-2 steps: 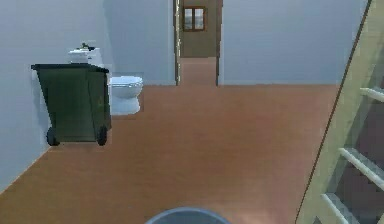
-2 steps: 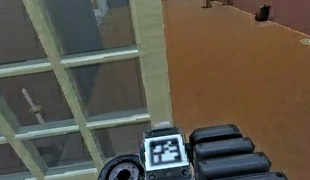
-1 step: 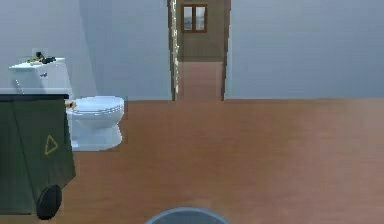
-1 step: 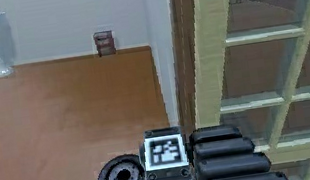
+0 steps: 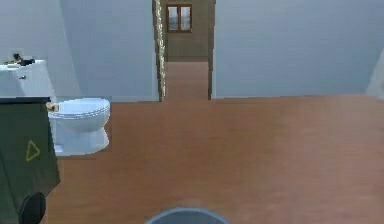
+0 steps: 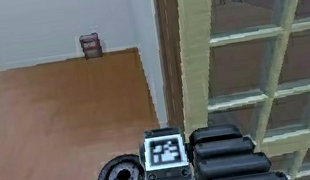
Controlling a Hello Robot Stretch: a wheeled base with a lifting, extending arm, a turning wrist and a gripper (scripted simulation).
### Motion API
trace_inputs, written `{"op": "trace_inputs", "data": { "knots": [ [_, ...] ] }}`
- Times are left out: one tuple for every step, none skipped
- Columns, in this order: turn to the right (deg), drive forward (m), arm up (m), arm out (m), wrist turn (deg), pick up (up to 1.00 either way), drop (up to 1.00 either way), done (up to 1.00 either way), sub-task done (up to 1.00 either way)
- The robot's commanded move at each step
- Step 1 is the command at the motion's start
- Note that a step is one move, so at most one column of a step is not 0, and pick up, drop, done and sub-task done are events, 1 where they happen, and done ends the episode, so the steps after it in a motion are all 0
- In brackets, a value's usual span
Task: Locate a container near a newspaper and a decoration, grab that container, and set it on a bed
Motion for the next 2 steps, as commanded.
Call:
{"op": "trace_inputs", "data": {
  "knots": [
    [0.0,1.0,0.0,0.0,0.0,0.0,0.0,0.0,0.0],
    [0.0,1.0,0.0,0.0,0.0,0.0,0.0,0.0,0.0]
  ]
}}
